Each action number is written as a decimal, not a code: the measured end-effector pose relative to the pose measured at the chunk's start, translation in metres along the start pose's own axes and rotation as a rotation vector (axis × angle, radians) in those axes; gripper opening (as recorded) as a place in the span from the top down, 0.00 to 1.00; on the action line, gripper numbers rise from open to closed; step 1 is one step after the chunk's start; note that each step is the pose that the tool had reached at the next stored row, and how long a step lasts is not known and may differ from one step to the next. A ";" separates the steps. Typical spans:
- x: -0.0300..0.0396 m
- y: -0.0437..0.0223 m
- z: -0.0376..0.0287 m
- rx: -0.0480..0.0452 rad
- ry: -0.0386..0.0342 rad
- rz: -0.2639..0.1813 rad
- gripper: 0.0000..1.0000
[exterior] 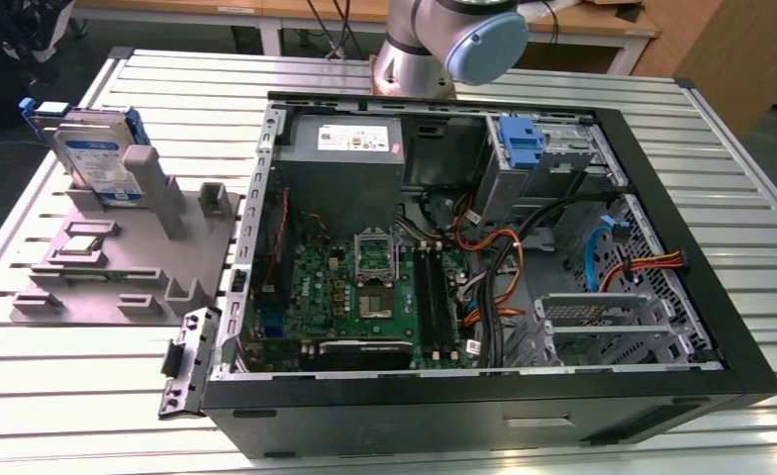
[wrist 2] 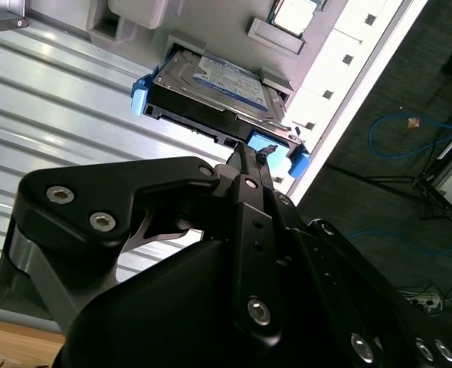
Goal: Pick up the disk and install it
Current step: 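Pick up the disk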
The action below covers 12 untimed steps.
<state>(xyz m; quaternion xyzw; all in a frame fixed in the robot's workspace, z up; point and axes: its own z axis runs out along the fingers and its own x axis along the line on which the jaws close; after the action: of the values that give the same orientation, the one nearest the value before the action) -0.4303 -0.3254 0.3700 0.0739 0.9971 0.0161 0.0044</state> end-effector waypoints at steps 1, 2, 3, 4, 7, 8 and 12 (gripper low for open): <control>0.0000 0.0000 0.0000 0.0000 -0.0001 0.001 0.90; 0.0000 0.0000 0.0000 0.0000 -0.0001 0.002 0.90; 0.0000 0.0000 0.0000 0.0000 -0.0001 0.003 0.90; 0.0000 0.0000 0.0000 0.0000 -0.0001 0.004 0.90; 0.0000 0.0000 0.0000 0.0000 -0.0003 0.007 0.90; 0.0000 0.0000 0.0000 0.0000 -0.0003 0.008 0.90; 0.0000 0.0000 0.0000 0.0001 -0.0004 0.013 0.90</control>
<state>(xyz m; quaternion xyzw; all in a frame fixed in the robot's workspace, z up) -0.4303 -0.3254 0.3700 0.0804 0.9966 0.0161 0.0045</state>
